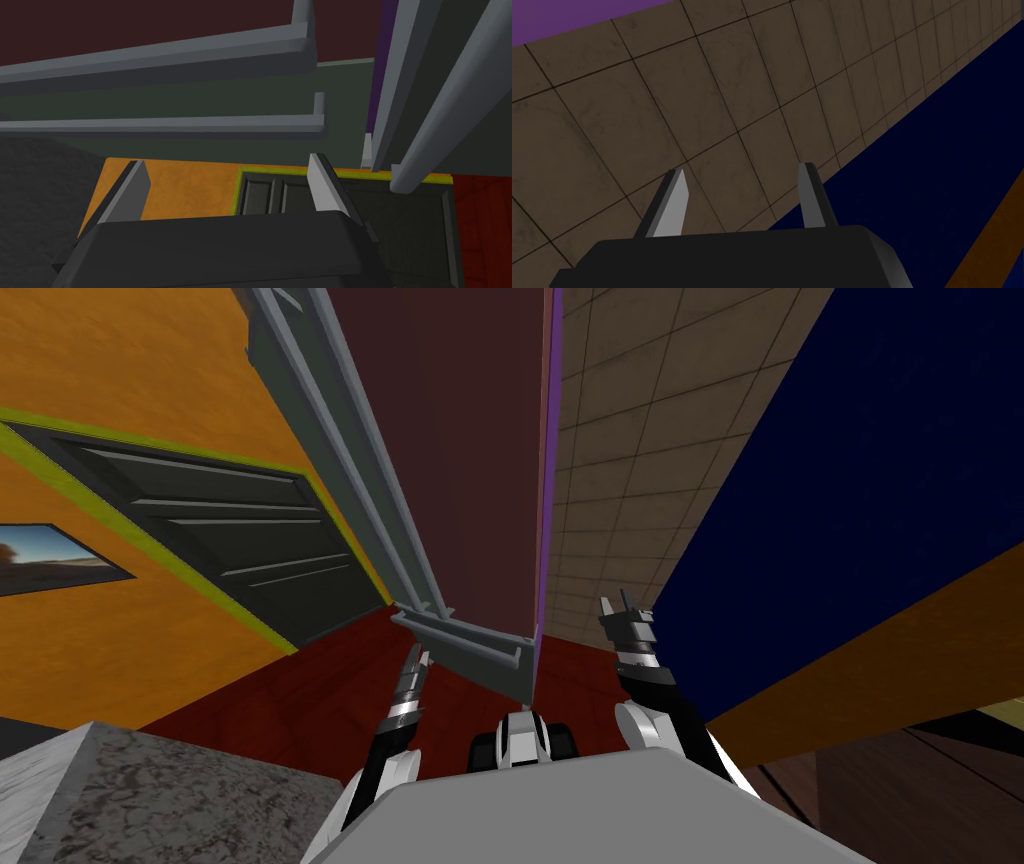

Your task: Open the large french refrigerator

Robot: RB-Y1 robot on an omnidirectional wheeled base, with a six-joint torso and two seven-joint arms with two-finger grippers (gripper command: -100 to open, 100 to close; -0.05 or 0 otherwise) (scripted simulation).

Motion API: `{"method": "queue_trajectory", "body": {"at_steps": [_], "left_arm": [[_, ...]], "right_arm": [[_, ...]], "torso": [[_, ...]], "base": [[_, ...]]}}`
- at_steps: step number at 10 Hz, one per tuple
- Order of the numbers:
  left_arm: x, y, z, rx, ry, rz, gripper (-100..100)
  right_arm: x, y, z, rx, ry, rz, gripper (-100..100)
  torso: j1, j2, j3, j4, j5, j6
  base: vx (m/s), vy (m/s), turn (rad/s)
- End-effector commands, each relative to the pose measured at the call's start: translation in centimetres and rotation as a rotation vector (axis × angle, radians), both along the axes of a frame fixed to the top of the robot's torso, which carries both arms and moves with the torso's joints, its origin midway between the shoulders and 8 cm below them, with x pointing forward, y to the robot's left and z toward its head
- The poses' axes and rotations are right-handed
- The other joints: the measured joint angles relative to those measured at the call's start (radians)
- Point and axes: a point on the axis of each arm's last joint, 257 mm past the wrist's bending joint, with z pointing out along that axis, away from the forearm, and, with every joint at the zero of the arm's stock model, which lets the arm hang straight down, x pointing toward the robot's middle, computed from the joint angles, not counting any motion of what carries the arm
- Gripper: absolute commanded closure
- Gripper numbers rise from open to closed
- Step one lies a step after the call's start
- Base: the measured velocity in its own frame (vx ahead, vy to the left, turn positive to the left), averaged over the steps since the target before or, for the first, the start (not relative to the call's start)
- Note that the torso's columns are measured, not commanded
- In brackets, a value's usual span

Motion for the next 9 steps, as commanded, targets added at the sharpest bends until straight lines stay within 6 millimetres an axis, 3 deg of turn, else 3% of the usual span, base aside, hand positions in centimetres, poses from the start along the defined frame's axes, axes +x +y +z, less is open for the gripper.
{"method": "queue_trajectory", "body": {"at_steps": [1, 9], "left_arm": [[-0.3, 0.9, -1.7, 0.000, 0.016, 0.017, -100], [-1.8, 3.1, -6.9, -0.013, 0.075, 0.071, -100]], "right_arm": [[0.0, 0.0, 0.0, 0.000, 0.000, 0.000, 0], [0.0, 0.0, 0.0, 0.000, 0.000, 0.000, 0]], "torso": [[-0.001, 0.000, 0.000, 0.000, 0.000, 0.000], [0.001, 0.001, 0.000, 0.000, 0.000, 0.000]], "base": [[0.022, -0.100, -0.029], [0.026, -0.098, -0.019]]}}
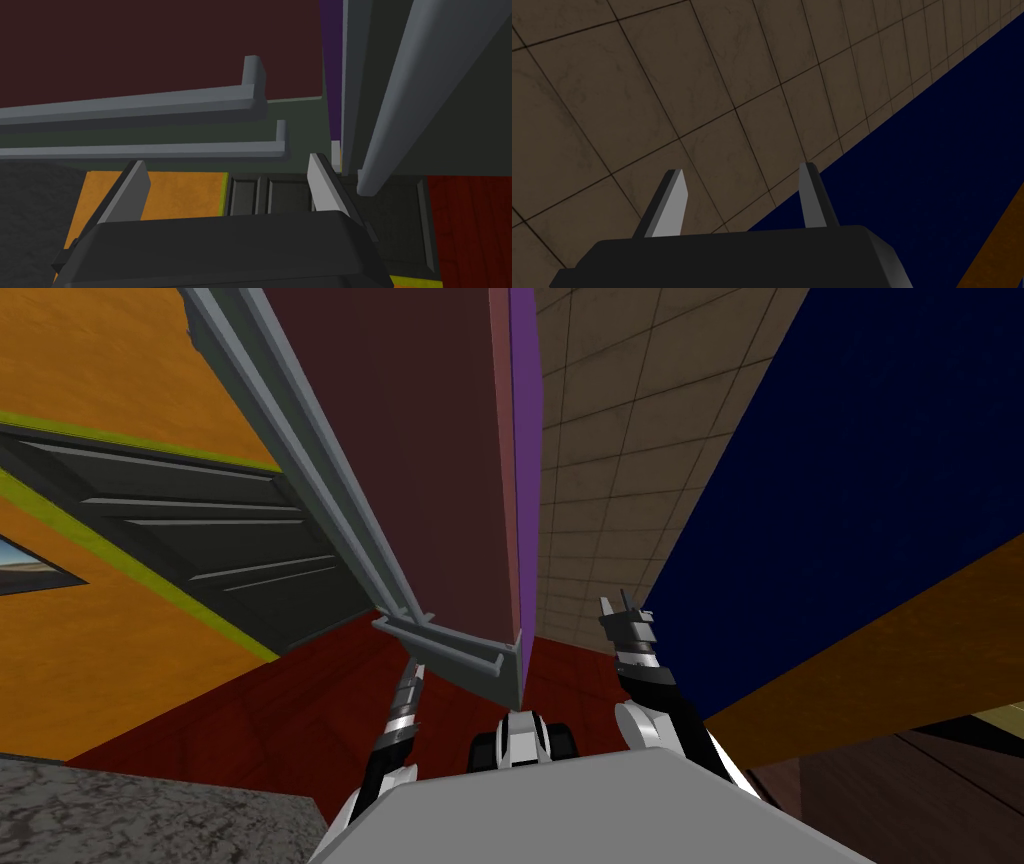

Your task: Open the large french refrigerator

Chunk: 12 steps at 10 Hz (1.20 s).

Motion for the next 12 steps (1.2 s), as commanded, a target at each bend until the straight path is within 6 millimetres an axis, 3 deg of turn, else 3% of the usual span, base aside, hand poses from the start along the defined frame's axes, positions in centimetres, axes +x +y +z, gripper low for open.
{"method": "queue_trajectory", "body": {"at_steps": [1, 8, 12], "left_arm": [[-0.5, 0.4, -1.8, -0.006, 0.025, 0.018, -100], [-2.6, 1.5, -6.4, -0.037, 0.080, 0.073, -100], [-4.6, 1.1, -9.9, -0.084, 0.113, 0.120, -100]], "right_arm": [[0.0, 0.0, 0.0, 0.000, 0.000, 0.000, 0], [0.0, 0.0, 0.0, 0.000, 0.000, 0.000, 0], [0.0, 0.0, 0.0, 0.000, 0.000, 0.000, 0]], "torso": [[-0.001, -0.001, 0.000, 0.000, 0.000, 0.000], [-0.003, -0.001, -0.001, 0.000, -0.001, 0.000], [-0.003, -0.001, -0.001, 0.000, -0.001, 0.000]], "base": [[0.031, -0.084, -0.012], [0.028, -0.101, -0.022], [0.042, -0.137, -0.032]]}}
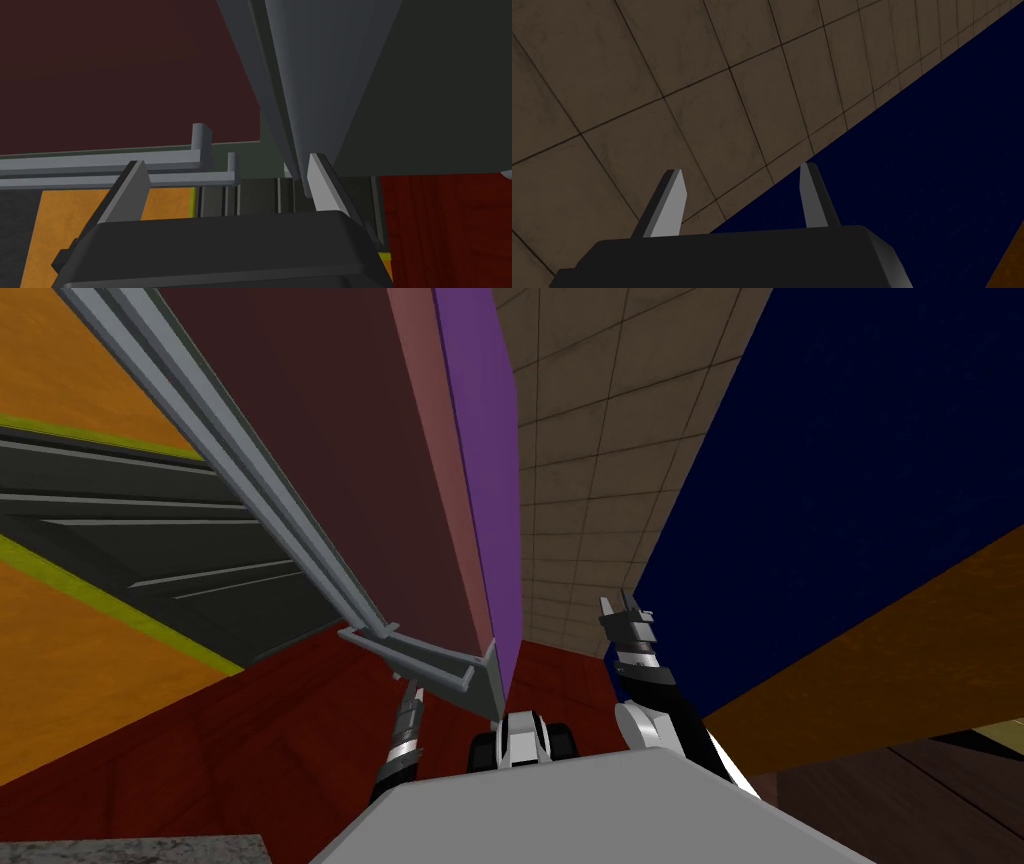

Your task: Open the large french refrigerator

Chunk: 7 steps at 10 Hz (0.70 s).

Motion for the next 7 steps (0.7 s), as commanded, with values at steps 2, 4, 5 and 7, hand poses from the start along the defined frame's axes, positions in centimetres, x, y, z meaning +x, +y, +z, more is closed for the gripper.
{"method": "queue_trajectory", "body": {"at_steps": [2, 4, 5, 7], "left_arm": [[-1.7, -0.6, -2.5, -0.038, 0.032, 0.032, -100], [-2.4, -1.1, -3.8, -0.057, 0.052, 0.044, -100], [-2.9, -1.6, -4.6, -0.075, 0.061, 0.054, -100], [-3.7, -3.0, -6.0, -0.113, 0.076, 0.071, -100]], "right_arm": [[0.0, 0.0, 0.0, 0.000, 0.000, 0.000, 0], [0.0, 0.0, 0.0, 0.000, 0.000, 0.000, 0], [0.0, 0.0, 0.0, 0.000, 0.000, 0.000, 0], [0.0, 0.0, 0.0, 0.000, 0.000, 0.000, 0]], "torso": [[0.005, 0.001, 0.001, 0.000, 0.001, 0.000], [0.005, 0.001, 0.001, 0.000, 0.001, 0.000], [0.003, 0.000, 0.000, 0.000, 0.001, 0.000], [0.000, 0.000, 0.000, 0.000, 0.000, 0.000]], "base": [[0.021, -0.093, -0.011], [0.020, -0.055, -0.016], [0.026, -0.094, -0.024], [0.033, -0.104, -0.021]]}}
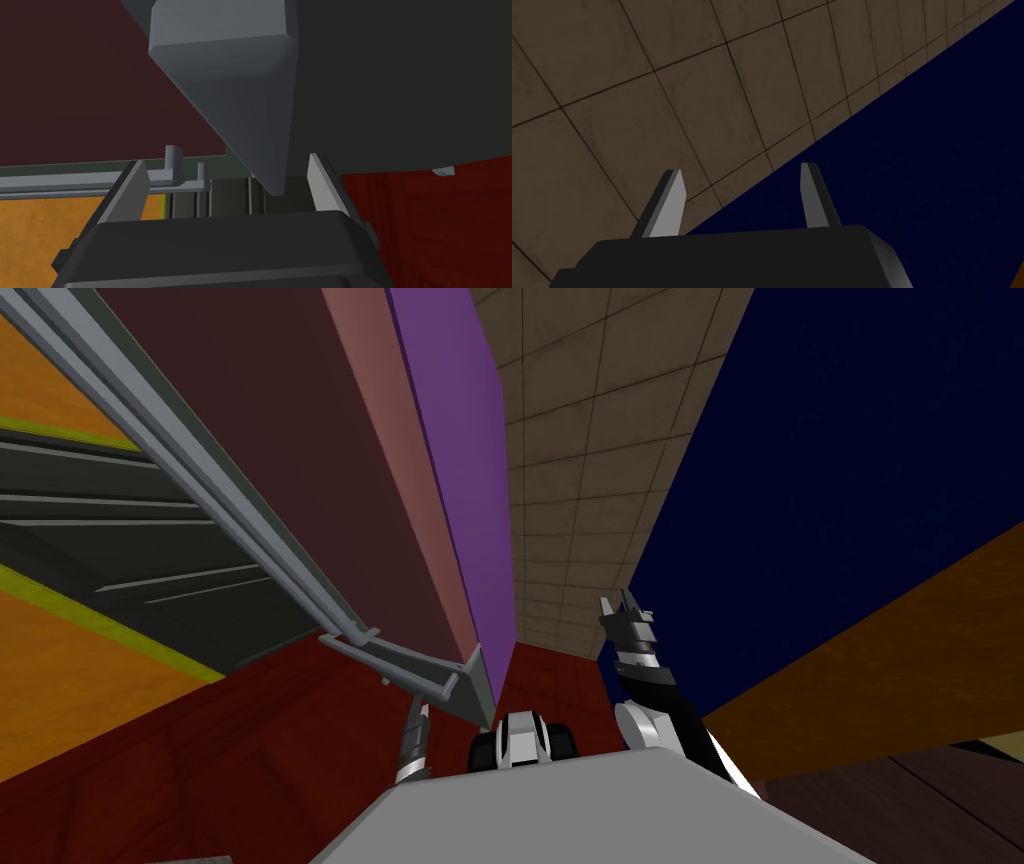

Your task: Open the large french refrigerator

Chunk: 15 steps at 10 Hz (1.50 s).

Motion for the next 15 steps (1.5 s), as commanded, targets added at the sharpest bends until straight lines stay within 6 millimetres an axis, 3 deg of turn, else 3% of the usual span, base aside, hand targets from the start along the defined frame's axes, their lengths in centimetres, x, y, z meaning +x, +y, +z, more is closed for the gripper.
{"method": "queue_trajectory", "body": {"at_steps": [1, 5, 9, 10, 11, 14, 15], "left_arm": [[-0.7, -1.0, -1.2, -0.030, 0.012, 0.014, -100], [-1.6, -4.1, -3.0, -0.104, 0.030, 0.039, -100], [1.0, -3.0, -2.3, -0.093, 0.028, 0.026, -100], [0.5, -3.2, -2.3, -0.093, 0.025, 0.028, -100], [-0.6, -3.4, -2.7, -0.094, 0.027, 0.032, 100], [-1.2, -3.6, -2.8, -0.094, 0.027, 0.034, 100], [-0.8, -2.9, -1.9, -0.082, 0.003, 0.040, 100]], "right_arm": [[0.0, 0.0, 0.0, 0.000, 0.000, 0.000, 0], [0.0, 0.0, 0.0, 0.000, 0.000, 0.000, 0], [0.0, 0.0, 0.0, 0.000, 0.000, 0.000, 0], [0.0, 0.0, 0.0, 0.000, 0.000, 0.000, 0], [0.0, 0.0, 0.0, 0.000, 0.000, 0.000, 0], [0.0, 0.0, 0.0, 0.000, 0.000, 0.000, 0], [0.0, 0.0, 0.0, 0.000, 0.000, 0.000, 0]], "torso": [[0.002, 0.000, 0.000, 0.000, 0.000, 0.000], [0.003, 0.001, 0.001, 0.000, 0.001, 0.000], [0.004, 0.000, 0.000, 0.000, 0.001, 0.000], [0.003, 0.001, 0.000, 0.000, 0.001, 0.000], [0.002, 0.001, 0.001, 0.000, 0.001, 0.000], [0.002, -0.003, 0.000, -0.006, 0.008, 0.003], [0.001, -0.004, -0.001, -0.007, 0.009, 0.004]], "base": [[0.017, -0.066, 0.022], [0.008, -0.045, -0.001], [0.006, -0.009, 0.019], [0.000, 0.000, 0.000], [-0.006, 0.007, -0.023], [-0.004, 0.005, -0.016], [0.000, 0.000, 0.000]]}}
